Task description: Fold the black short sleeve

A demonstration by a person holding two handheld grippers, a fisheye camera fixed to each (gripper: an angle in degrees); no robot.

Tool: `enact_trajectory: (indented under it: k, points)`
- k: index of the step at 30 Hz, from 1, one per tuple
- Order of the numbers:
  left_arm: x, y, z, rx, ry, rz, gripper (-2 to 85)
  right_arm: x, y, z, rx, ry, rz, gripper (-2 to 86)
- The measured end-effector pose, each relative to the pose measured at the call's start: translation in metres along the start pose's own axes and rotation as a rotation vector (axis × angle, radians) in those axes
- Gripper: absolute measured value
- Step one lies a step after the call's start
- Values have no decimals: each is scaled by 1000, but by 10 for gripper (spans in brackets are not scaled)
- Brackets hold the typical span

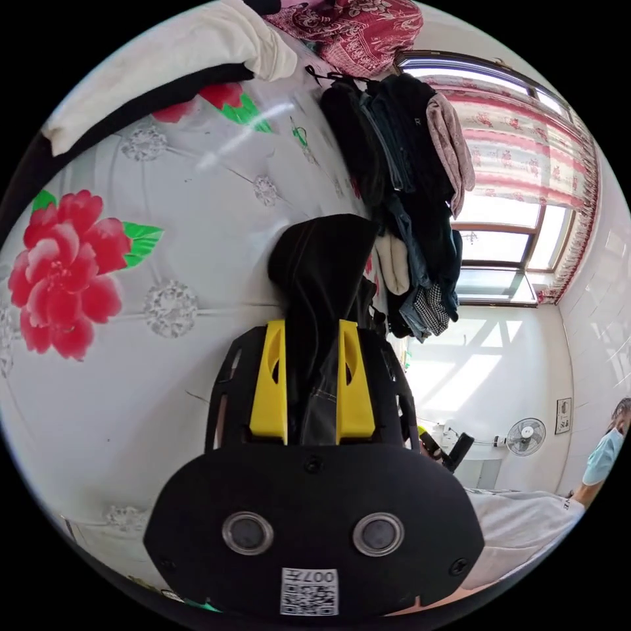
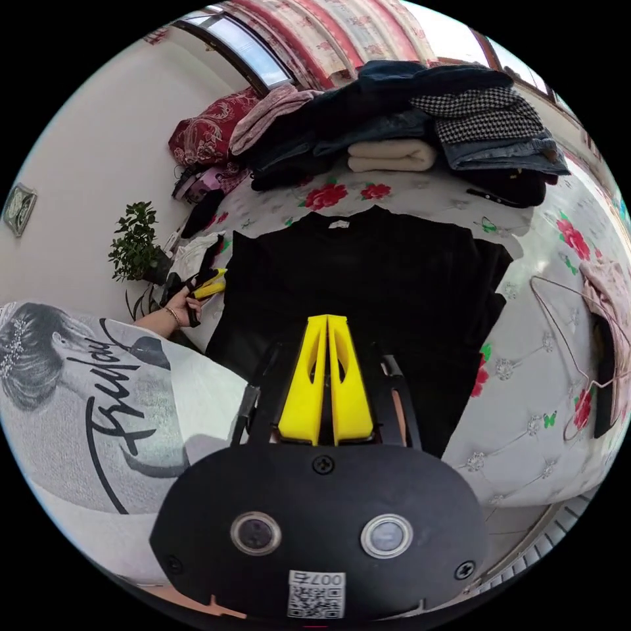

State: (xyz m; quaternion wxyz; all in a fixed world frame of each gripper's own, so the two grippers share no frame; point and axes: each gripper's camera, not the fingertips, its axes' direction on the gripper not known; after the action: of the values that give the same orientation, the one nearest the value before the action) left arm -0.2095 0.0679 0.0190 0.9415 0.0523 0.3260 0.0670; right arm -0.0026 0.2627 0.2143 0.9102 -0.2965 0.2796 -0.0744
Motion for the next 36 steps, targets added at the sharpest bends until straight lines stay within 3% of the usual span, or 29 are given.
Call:
enact_trajectory:
  k: [3,7,13,16,20,23,25,27,30,36]
  points:
    - [2,1,-5,50,-79,-43,5,-22,-19,21,-58,14,-76,-3]
    - [-6,28,-54,289,50,-94,-8,-34,-36,43,-102,1,-88,-3]
    - [-61,48,-88,353,150,-230,-8,-39,-51,80,-147,-43,-45,-3]
    - [-58,43,-87,369,159,-200,-7,-44,-61,94,-163,-43,-68,-3]
    - [10,20,-59,240,166,105,7,-44,-75,105,-171,-48,-99,-2]
    - [94,26,-11,15,148,492,49,-40,-86,110,-170,-49,-112,-1]
    - [130,51,24,-152,57,666,71,-32,-94,114,-140,-42,-93,1]
    - [137,76,36,-184,-28,742,76,-23,-101,118,-117,-56,-56,6]
    - [120,107,32,-157,-154,740,75,-12,-118,131,-111,-125,-27,21]
    - [51,100,8,-83,-302,501,92,-25,-191,181,-167,-150,-192,40]
